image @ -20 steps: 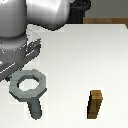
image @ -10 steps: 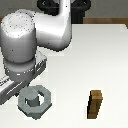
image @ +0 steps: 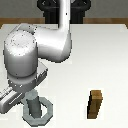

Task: Put the loop with the handle onto the peg.

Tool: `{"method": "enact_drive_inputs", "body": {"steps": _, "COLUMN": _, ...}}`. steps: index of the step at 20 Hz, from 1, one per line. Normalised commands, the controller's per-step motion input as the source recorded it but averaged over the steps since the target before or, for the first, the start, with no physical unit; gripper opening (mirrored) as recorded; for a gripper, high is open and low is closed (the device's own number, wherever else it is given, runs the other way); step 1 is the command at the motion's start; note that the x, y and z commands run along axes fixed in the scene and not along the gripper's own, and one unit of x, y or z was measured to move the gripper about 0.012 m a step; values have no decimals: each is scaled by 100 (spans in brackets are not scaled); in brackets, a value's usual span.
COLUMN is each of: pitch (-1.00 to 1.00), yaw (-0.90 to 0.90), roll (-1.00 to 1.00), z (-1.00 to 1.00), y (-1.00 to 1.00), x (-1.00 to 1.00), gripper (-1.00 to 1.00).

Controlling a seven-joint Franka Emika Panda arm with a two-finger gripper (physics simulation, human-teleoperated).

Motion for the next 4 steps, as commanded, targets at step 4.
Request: {"method": "enact_drive_inputs", "body": {"steps": 4, "pitch": 0, "yaw": 0, "roll": 0, "z": 0, "y": 0, "x": 0, "gripper": 100}}
